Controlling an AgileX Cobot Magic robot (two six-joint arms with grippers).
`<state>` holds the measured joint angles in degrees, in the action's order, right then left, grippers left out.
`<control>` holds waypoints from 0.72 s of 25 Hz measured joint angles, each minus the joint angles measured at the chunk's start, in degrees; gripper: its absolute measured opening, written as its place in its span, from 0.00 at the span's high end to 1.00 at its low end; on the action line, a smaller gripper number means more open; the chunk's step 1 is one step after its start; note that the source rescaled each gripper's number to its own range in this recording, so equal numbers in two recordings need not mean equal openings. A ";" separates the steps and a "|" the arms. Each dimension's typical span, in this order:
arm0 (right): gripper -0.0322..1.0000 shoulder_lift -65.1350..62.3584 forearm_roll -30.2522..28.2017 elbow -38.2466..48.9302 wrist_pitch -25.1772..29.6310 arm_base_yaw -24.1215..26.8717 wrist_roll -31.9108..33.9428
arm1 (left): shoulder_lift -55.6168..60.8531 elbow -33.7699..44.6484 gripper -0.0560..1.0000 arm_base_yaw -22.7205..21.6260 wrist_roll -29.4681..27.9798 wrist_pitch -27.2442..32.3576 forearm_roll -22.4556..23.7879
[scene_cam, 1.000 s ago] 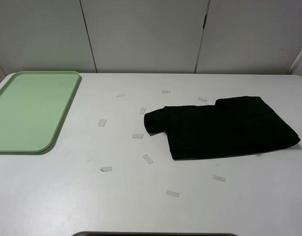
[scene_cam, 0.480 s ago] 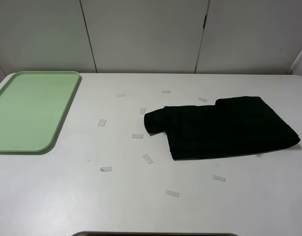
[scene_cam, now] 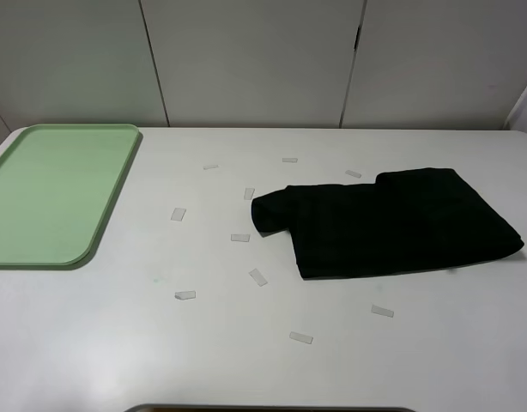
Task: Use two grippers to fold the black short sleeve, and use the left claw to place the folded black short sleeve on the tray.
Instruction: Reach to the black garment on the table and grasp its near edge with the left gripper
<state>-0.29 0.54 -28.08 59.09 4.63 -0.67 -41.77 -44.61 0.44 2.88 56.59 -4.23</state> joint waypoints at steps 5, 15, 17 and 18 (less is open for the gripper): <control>0.00 0.00 0.00 0.00 0.00 0.00 0.00 | -14.29 -1.18 0.00 0.00 7.37 -10.37 -11.78; 0.00 0.00 0.00 0.00 0.00 0.00 0.05 | -39.75 -1.63 0.00 14.82 15.42 -37.07 -28.94; 0.00 0.00 0.00 0.00 0.00 0.00 0.05 | -41.71 -1.87 0.00 16.44 15.42 -38.97 -30.28; 0.00 0.00 0.00 0.00 0.00 0.00 0.05 | -44.45 -2.38 0.00 18.30 15.42 -41.02 -31.89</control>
<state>-0.29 0.54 -28.08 59.09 4.63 -0.62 -86.22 -46.99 18.75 18.30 15.57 -36.12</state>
